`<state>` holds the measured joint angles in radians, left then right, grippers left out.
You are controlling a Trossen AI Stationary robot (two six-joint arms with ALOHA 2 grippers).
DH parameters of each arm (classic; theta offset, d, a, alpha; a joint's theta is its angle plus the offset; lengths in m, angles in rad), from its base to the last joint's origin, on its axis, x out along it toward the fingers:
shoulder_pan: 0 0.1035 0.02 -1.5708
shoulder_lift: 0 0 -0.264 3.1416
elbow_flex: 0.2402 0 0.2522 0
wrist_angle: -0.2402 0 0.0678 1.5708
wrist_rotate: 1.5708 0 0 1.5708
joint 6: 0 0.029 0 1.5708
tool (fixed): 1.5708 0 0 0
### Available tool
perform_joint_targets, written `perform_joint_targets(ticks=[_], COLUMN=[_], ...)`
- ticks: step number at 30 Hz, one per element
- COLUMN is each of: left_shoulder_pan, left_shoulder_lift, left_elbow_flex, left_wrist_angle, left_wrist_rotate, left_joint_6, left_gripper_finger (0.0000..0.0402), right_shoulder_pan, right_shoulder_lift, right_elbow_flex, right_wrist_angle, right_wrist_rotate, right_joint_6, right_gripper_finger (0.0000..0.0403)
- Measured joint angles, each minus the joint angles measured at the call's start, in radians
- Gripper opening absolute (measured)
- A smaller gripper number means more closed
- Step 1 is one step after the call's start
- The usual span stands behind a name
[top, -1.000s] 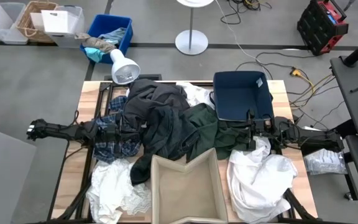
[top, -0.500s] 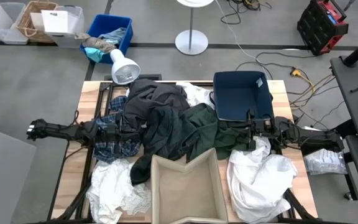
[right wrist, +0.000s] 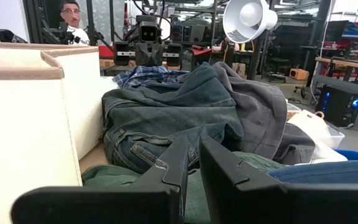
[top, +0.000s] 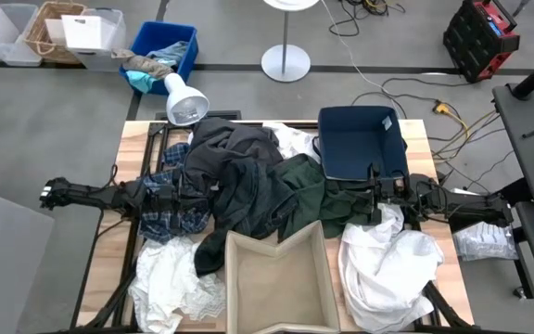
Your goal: Sort clothes
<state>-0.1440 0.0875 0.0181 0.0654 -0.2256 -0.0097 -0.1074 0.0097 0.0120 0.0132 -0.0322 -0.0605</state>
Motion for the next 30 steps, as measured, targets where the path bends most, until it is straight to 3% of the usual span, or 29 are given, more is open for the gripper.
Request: perform_joint_targets(ticks=[23, 30], left_shoulder_pan=[0.000, 0.000], left_shoulder_lift=[0.000, 0.000], left_elbow_flex=[0.000, 0.000], left_wrist_angle=[0.000, 0.004], left_wrist_rotate=[0.000, 0.000], left_joint_6=[0.010, -0.122], left_gripper_finger=[0.0000, 0.0000], right_shoulder_pan=[0.000, 0.000], right_shoulder_lift=[0.000, 0.000], right_elbow_flex=[0.000, 0.000], right_wrist_angle=[0.000, 0.000], right_wrist_rotate=[0.000, 0.000], right_joint_6=[0.000, 0.007], right_gripper_finger=[0.0034, 0.0034])
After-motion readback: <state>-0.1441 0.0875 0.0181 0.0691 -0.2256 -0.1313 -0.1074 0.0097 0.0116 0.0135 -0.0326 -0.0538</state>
